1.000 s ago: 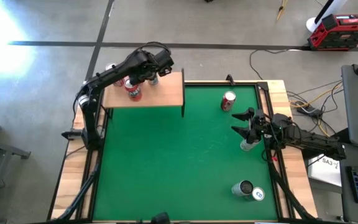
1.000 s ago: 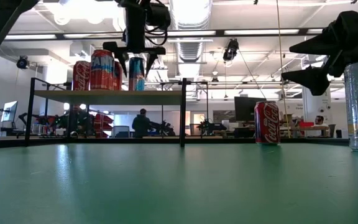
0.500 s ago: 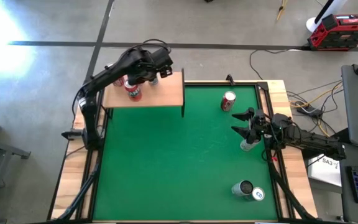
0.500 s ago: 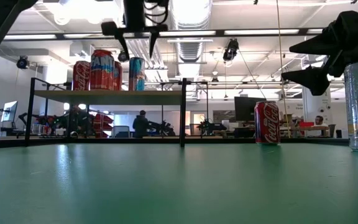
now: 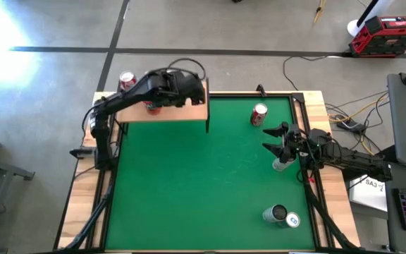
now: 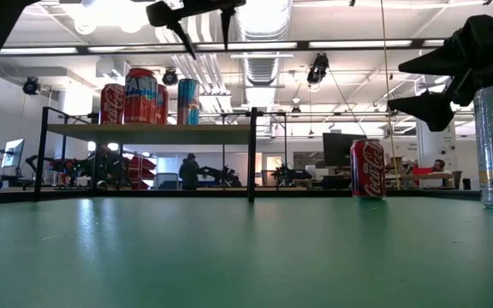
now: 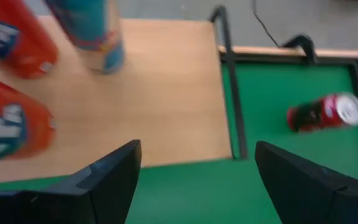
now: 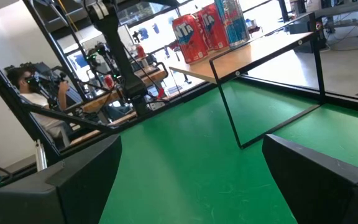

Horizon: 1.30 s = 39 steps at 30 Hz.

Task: Place canned beverage on shelf
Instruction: Move the red white soda can to the center of the table

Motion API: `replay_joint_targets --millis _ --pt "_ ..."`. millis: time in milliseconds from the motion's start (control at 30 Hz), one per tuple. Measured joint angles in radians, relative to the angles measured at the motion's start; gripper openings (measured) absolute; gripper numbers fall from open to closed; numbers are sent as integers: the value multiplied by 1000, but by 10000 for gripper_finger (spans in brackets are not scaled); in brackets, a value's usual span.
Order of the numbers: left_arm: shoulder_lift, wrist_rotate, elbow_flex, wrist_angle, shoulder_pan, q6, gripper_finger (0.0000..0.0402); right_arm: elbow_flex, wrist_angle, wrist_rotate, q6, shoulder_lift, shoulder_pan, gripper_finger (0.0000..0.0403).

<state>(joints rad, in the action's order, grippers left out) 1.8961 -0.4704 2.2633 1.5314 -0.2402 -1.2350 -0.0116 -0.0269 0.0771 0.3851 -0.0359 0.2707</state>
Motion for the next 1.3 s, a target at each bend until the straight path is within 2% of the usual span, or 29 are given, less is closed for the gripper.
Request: replay_joint_targets --millis 433,700,833,1000,1100,1167,1300 --pt "1 -21 -153 -251 194 146 298 0 0 0 0 0 0 382" --pt "2 -181 -233 -355 274 218 298 0 0 0 0 0 0 382" --pt "0 -247 -296 -483 291 299 298 0 0 0 0 0 0 382" --pt "2 -254 -380 -644 293 349 298 0 0 0 0 0 0 382" --pt "5 -193 -439 -762 279 398 298 0 0 0 0 0 0 382" --pt "-2 -190 -504 -880 272 458 298 0 0 0 0 0 0 382" --pt "-94 -156 -677 -1120 264 617 298 0 0 0 0 0 0 382"
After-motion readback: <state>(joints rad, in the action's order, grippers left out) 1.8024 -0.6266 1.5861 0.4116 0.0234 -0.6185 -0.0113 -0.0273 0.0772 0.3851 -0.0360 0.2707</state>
